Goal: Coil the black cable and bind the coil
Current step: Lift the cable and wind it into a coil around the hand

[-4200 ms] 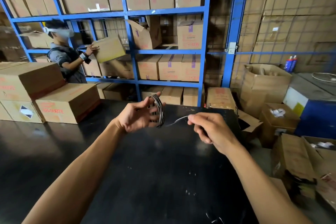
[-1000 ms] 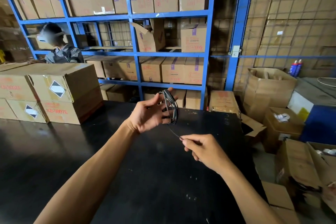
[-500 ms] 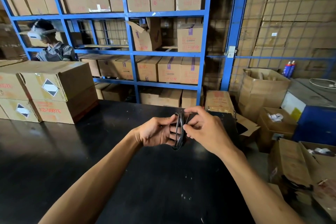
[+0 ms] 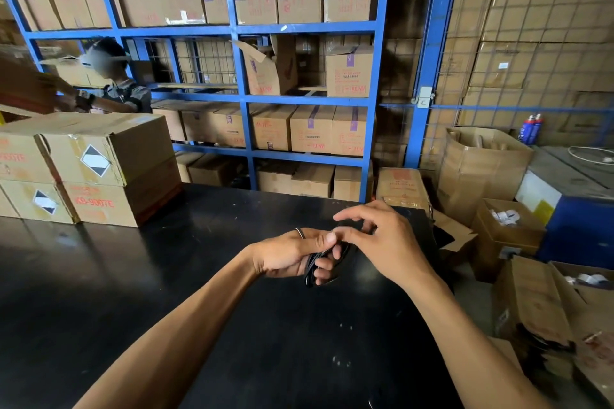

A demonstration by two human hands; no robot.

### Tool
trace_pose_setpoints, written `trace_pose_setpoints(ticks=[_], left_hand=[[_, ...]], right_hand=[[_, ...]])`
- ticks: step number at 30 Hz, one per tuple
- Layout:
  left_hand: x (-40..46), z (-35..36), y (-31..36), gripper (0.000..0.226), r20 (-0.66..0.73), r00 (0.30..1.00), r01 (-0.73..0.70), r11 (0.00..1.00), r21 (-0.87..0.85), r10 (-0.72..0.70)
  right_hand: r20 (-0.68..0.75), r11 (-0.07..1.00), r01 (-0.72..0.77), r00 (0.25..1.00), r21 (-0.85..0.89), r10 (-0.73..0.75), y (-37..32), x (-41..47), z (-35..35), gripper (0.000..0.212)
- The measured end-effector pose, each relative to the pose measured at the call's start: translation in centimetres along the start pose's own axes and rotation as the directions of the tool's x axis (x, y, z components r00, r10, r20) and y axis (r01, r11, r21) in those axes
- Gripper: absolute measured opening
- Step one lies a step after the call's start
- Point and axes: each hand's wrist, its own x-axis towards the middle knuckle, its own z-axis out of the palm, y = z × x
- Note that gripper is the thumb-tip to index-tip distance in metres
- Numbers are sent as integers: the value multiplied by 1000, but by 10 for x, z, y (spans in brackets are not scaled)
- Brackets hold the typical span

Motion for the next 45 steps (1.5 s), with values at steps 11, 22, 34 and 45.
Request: trace_pose_setpoints(ticks=[11,22,34,45], left_hand=[[-10,15,6,43,-222,975,104,832,545,23],[-8,38,18,50,3,994,77,736,673,-107],[-8,18,5,52,-125,988,-42,947,320,86],[12,18,-8,41,-324,944,-13,988,152,63]], right_hand=[[371,972,-168,924,165,96,2,9,-17,40],[485,906,-166,873,389,-47,1,8,1,35],[300,818,-194,953,541,27,24,-9,4,23],[235,812,-195,969,551,73,35,-28,4,32]])
